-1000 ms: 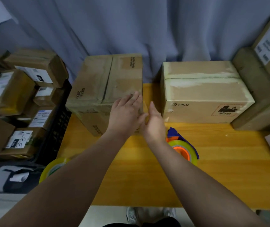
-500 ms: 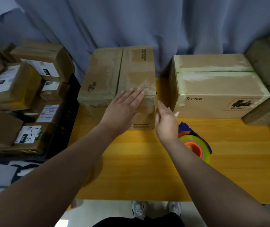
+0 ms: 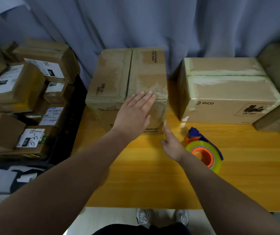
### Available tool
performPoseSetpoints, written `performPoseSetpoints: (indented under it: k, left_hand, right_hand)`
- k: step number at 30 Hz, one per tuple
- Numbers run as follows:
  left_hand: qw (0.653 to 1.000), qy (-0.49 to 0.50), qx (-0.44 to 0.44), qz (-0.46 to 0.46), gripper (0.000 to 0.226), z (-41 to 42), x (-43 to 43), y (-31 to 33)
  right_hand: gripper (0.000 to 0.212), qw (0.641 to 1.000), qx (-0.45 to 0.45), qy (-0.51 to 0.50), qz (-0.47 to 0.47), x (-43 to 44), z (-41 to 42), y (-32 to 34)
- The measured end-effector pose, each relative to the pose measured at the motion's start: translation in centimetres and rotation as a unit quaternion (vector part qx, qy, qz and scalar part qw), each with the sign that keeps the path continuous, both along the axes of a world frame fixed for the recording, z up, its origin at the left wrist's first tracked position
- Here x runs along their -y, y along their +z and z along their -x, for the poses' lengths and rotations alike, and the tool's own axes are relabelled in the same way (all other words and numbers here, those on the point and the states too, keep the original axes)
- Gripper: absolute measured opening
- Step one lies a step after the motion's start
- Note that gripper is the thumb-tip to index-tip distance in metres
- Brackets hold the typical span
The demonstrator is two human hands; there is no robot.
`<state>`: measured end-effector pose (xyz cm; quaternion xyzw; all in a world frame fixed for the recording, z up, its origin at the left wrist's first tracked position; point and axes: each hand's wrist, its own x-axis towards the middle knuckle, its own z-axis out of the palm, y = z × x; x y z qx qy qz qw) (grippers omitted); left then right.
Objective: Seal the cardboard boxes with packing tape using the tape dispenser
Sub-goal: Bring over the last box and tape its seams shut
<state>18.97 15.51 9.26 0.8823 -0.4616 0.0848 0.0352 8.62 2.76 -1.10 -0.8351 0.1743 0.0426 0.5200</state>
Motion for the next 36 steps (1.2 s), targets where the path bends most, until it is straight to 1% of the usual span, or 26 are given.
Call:
performPoseSetpoints:
  k: [2,4,6,8,11,16,20,22,24,26,27,29,31,33,35,36]
  left_hand:
    - [1.0,-0.002,-0.003,-0.005,0.061,0.0,0.0,0.1]
    - [1.0,-0.007,-0.001,-0.012,0.061,-0.2,0.0,0.3]
    - [1.0,-0.008,-0.008,-0.01,0.06,-0.3,0.0,0.4]
    - [1.0,-0.009,-0.016,-0.005,0.06,-0.4,-0.1,0.5]
    - [1.0,-0.014,-0.021,-0.004,0.06,-0.6,-0.1,0.6]
    - [0.999,-0.022,-0.028,0.015,0.06,-1.1,-0.3,0.6]
    - [0.999,-0.026,-0.023,0.02,0.061,-1.1,-0.4,0.2]
    - [0.999,-0.03,-0.025,0.027,0.06,-1.2,-0.5,0.1]
    - [0.998,-0.031,-0.033,0.035,0.058,-1.2,-0.4,0.3]
    - [0.998,-0.033,-0.039,0.038,0.056,-1.3,-0.3,0.4]
    - [0.998,-0.036,-0.04,0.038,0.056,-1.3,-0.3,0.5]
    - [0.997,-0.041,-0.042,0.041,0.055,-1.4,-0.3,0.4]
    - [0.997,-0.04,-0.041,0.047,0.053,-1.4,-0.2,0.5]
    - [0.997,-0.042,-0.041,0.049,0.052,-1.5,-0.2,0.6]
    - [0.997,-0.049,-0.038,0.039,0.052,-1.8,-0.2,0.6]
    - [0.997,-0.053,-0.035,0.031,0.053,-1.9,-0.3,0.5]
  right_hand:
    - [0.069,0.999,-0.016,-0.028,0.018,1.3,0.1,0.9]
    - [0.067,0.996,0.017,-0.069,0.053,3.0,-0.6,2.4]
    - [0.066,0.993,0.06,-0.062,0.074,4.4,-1.5,3.7]
    - [0.07,0.992,0.08,-0.029,0.097,5.3,-2.7,4.5]
    - [0.083,0.99,0.079,0.003,0.12,5.5,-4.3,4.9]
    - [0.104,0.991,0.093,-0.006,0.099,5.1,-5.9,3.8]
    - [0.13,0.993,0.08,0.007,0.086,5.3,-7.0,3.3]
    - [0.144,0.992,0.104,0.019,0.072,5.8,-7.4,4.0]
    - [0.147,0.987,0.141,0.031,0.07,6.2,-7.7,5.8]
    - [0.141,0.979,0.174,0.041,0.103,6.4,-7.5,8.1]
    - [0.135,0.974,0.18,0.05,0.132,6.4,-7.3,9.1]
    - [0.111,0.957,0.176,0.077,0.219,6.6,-6.8,10.5]
    - [0.085,0.924,0.19,0.126,0.308,6.4,-6.5,10.8]
    - [0.066,0.879,0.227,0.162,0.386,5.9,-6.4,9.7]
    - [0.066,0.859,0.247,0.173,0.414,5.8,-6.2,8.2]
    - [0.068,0.856,0.248,0.18,0.417,5.8,-6.0,7.7]
